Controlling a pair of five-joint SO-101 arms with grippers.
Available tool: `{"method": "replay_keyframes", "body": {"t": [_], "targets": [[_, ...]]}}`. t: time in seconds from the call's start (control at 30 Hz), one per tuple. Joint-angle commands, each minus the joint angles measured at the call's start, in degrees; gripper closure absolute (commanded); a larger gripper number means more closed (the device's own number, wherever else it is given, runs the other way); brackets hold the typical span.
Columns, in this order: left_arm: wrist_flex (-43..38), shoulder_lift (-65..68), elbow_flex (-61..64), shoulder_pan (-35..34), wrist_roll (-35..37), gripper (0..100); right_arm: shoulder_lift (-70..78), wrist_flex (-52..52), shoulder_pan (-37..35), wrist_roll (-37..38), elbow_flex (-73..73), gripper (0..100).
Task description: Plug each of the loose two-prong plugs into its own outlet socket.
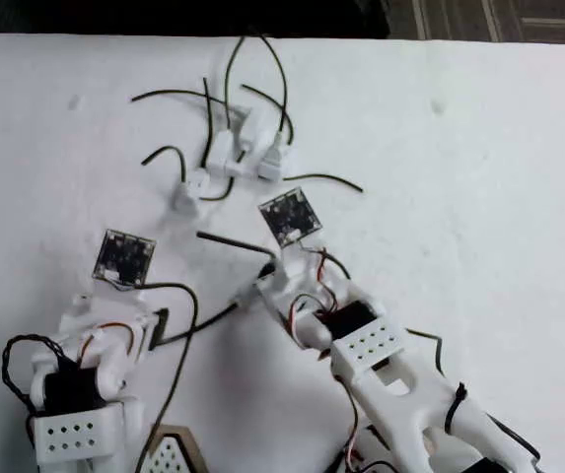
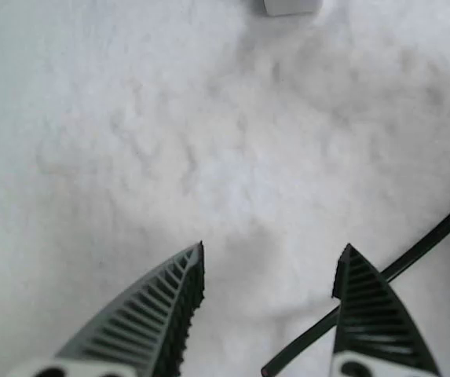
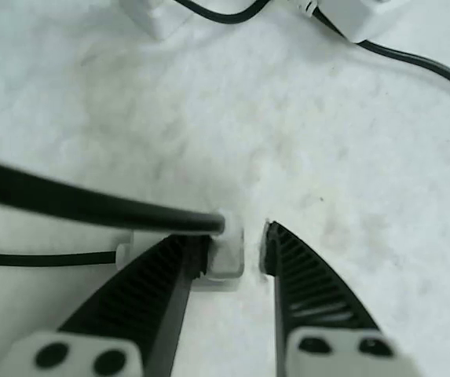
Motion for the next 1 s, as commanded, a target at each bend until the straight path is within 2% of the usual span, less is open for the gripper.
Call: {"method": "replay_keyframes", "body": {"t": [0.0,0.07,0.17,0.27,0.8,0.97], "targets": [[0.1,-0.3,-0.4,-0.2,0.0,73,-1.8,-1.2,0.3,-0.3,-0.5,93.5],[0.1,-0.3,-0.4,-0.2,0.0,73,-1.8,-1.2,0.5,-0.2,-0.4,98.8],[0.1,-0.3,-0.4,-0.2,0.0,73,-1.9,-0.4,0.6,0.4,0.3,98.3],[0.1,-0.3,-0.4,-0.2,0.0,73,-1.9,-0.5,0.7,4.5,2.1,98.0],[0.2,-0.3,-0.4,-0.2,0.0,73,-1.4,-0.6,0.3,7.1,5.1,98.1],[0.2,-0.3,-0.4,-0.2,0.0,73,5.8,-0.7,-0.3,7.1,1.5,98.2]]}}
